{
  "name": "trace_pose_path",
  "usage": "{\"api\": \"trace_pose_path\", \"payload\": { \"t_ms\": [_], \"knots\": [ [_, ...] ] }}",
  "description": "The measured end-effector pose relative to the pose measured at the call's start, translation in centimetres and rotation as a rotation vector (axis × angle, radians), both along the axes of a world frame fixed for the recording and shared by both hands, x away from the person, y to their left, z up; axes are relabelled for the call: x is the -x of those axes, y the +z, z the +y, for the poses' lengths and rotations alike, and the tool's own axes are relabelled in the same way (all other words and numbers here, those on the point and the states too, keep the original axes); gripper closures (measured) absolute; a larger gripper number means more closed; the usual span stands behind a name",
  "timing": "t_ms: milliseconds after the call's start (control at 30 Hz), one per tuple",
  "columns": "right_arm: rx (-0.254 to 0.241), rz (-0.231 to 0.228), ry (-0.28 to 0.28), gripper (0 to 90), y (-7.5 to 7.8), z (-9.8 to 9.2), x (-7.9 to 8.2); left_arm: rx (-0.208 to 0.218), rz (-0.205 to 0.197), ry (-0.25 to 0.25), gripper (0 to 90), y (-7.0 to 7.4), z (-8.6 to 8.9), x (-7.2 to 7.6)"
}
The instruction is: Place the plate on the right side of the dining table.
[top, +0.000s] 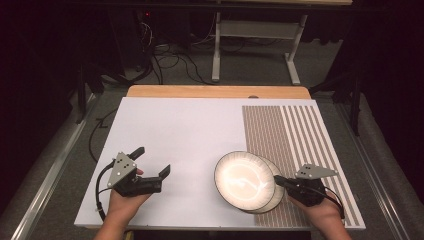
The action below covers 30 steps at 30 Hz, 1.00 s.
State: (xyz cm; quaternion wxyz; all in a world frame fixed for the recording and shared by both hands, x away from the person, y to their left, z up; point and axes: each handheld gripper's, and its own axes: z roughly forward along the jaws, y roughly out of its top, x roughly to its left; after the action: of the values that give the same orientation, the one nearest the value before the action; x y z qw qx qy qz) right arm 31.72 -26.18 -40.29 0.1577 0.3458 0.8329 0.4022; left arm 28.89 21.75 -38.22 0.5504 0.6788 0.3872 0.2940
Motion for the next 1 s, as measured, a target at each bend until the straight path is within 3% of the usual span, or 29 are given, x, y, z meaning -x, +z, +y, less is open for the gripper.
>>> {"api": "trace_pose_path", "payload": {
  "t_ms": [1000],
  "knots": [
    [-0.004,0.009,0.007,90.0,-0.03,0.08,0.08,0.002,-0.001,-0.002,0.7,0.01,-0.02,0.02]
  ]
}}
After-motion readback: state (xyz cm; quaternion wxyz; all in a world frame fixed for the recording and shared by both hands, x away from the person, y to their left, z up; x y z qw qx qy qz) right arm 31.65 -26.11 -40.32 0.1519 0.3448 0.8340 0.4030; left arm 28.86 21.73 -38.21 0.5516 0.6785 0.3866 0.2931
